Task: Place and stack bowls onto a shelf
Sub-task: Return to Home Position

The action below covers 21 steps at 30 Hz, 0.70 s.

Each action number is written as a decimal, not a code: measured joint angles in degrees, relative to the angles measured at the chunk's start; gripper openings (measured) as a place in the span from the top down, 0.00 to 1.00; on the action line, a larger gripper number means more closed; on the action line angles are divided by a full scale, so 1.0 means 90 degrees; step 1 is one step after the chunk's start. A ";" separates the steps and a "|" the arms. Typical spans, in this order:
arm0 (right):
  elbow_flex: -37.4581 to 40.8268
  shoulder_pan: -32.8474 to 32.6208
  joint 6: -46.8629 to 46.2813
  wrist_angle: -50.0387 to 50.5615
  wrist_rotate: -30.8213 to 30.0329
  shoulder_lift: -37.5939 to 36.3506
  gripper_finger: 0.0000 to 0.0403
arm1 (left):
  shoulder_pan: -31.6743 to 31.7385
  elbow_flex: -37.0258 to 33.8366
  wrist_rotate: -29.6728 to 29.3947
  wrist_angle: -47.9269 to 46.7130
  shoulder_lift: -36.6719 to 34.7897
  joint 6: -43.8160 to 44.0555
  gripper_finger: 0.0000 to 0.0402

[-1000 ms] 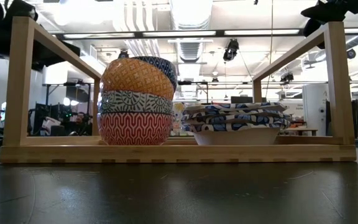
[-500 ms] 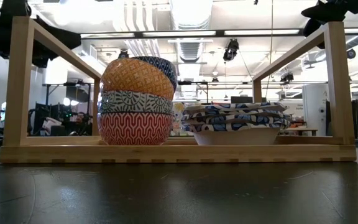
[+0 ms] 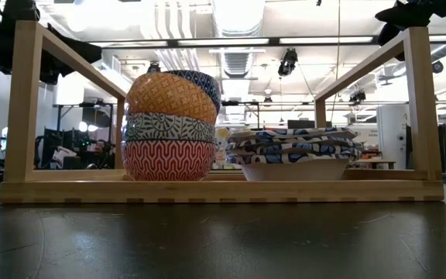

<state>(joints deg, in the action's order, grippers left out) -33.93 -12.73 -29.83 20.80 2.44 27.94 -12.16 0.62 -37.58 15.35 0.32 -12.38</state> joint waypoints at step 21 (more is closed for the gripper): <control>0.0044 0.0000 -0.0001 -0.0053 0.0003 -0.0065 0.67 | 0.0000 0.0000 0.0002 0.0005 0.0036 0.0001 0.66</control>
<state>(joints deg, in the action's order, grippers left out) -33.53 -12.73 -29.84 20.33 2.46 27.36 -12.16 0.62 -37.56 15.40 0.64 -12.37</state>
